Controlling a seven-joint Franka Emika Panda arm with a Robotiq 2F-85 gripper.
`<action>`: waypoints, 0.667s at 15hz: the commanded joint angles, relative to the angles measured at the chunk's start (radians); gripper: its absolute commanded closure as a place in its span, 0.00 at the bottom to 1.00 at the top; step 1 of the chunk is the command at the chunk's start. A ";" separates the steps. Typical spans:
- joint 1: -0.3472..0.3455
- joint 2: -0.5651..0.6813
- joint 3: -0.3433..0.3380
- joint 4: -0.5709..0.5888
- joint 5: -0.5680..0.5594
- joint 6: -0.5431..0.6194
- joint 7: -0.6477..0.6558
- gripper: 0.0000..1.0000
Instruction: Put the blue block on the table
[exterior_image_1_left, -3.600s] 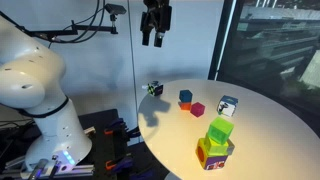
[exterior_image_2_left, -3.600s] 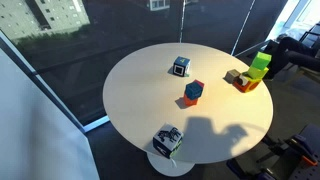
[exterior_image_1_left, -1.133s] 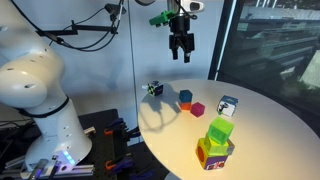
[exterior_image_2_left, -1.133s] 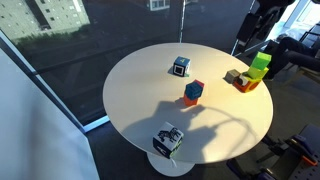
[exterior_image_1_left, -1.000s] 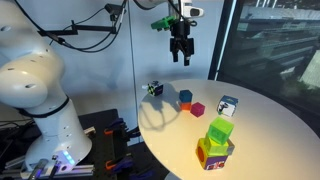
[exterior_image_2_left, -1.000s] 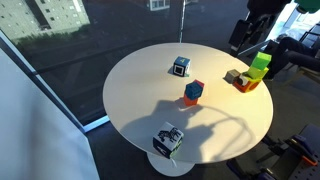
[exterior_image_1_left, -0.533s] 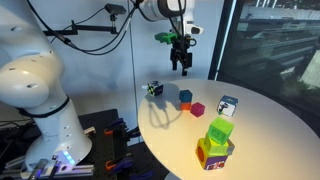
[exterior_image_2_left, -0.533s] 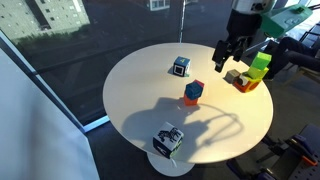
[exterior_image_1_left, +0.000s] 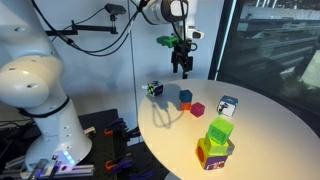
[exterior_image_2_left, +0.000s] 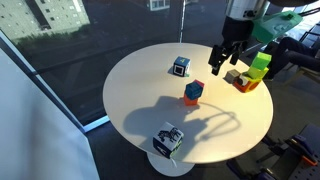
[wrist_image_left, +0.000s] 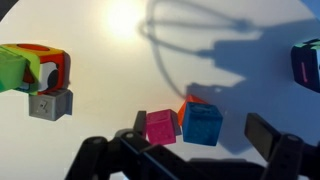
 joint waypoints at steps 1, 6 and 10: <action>0.005 0.000 -0.005 0.002 0.000 -0.003 0.000 0.00; 0.006 0.007 -0.005 0.005 0.001 -0.004 -0.001 0.00; 0.007 0.047 -0.003 0.004 -0.006 0.042 0.032 0.00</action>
